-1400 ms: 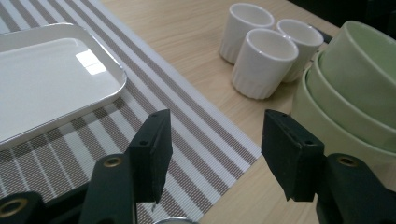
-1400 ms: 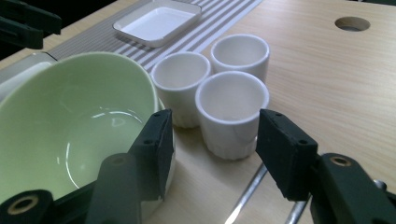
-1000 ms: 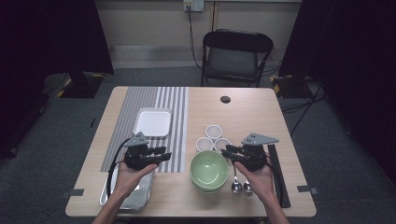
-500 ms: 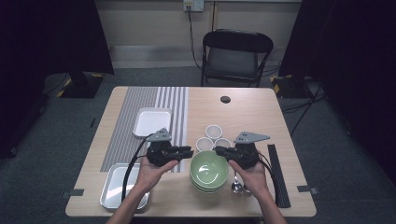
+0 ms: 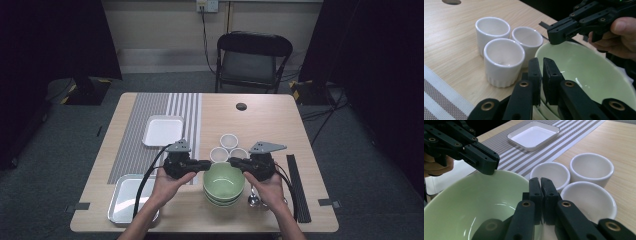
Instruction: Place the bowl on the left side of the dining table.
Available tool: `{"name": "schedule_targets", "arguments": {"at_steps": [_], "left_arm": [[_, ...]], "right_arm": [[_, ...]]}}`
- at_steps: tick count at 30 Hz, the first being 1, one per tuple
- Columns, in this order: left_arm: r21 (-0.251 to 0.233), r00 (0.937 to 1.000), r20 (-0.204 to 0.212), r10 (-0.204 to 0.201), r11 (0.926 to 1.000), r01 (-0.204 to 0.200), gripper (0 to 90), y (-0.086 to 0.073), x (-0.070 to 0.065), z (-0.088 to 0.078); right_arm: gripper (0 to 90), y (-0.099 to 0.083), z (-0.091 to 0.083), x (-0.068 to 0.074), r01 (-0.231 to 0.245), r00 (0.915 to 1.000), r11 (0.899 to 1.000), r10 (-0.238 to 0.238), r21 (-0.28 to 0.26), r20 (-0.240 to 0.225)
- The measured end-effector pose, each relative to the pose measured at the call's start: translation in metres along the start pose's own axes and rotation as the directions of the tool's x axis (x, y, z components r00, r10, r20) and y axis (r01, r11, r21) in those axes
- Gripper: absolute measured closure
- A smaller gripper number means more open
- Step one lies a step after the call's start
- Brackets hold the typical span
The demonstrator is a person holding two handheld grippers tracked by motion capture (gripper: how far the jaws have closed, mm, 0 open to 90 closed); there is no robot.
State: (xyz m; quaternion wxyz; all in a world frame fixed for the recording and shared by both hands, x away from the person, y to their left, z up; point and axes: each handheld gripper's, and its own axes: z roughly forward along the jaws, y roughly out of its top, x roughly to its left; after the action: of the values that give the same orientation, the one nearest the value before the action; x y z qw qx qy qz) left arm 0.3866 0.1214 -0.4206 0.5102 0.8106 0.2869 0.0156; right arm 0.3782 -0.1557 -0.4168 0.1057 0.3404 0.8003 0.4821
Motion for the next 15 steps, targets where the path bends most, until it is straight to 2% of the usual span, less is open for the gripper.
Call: {"name": "schedule_targets", "arguments": {"at_steps": [3, 8, 12, 14, 15], "left_arm": [[-0.003, 0.9999, 0.01, -0.013, 0.9999, 0.013, 85.8, -0.0014, 0.0024, 0.0005], [0.007, 0.9999, 0.003, -0.015, 0.9999, 0.015, 86.5, -0.0025, 0.003, 0.0032], [0.002, 0.9997, 0.015, -0.021, 0.9998, 0.021, 86.6, -0.0033, 0.0055, 0.0031], [0.015, 0.9997, 0.009, -0.023, 0.9996, 0.023, 86.9, -0.0038, 0.0054, 0.0047], [0.022, 0.9999, -0.002, -0.011, 0.9997, 0.011, 86.9, -0.0048, 0.0047, 0.0056]], "right_arm": [[88.0, -0.0006, 0.0016, -0.0005, -0.002, 1.0, 1.0, 0.002, 0.002, 0.003], [88.0, -0.003, 0.0048, -0.0024, -0.012, 0.9999, 1.0, 0.012, 0.007, 0.001], [88.0, -0.0055, 0.0052, -0.0044, -0.027, 0.9996, 1.0, 0.027, -0.006, -0.01], [88.0, -0.0056, 0.0053, -0.0042, -0.024, 0.9997, 1.0, 0.024, -0.003, -0.01], [87.9, -0.0062, 0.0054, -0.0041, -0.022, 0.9997, 1.0, 0.022, 0.0, -0.009]]}}
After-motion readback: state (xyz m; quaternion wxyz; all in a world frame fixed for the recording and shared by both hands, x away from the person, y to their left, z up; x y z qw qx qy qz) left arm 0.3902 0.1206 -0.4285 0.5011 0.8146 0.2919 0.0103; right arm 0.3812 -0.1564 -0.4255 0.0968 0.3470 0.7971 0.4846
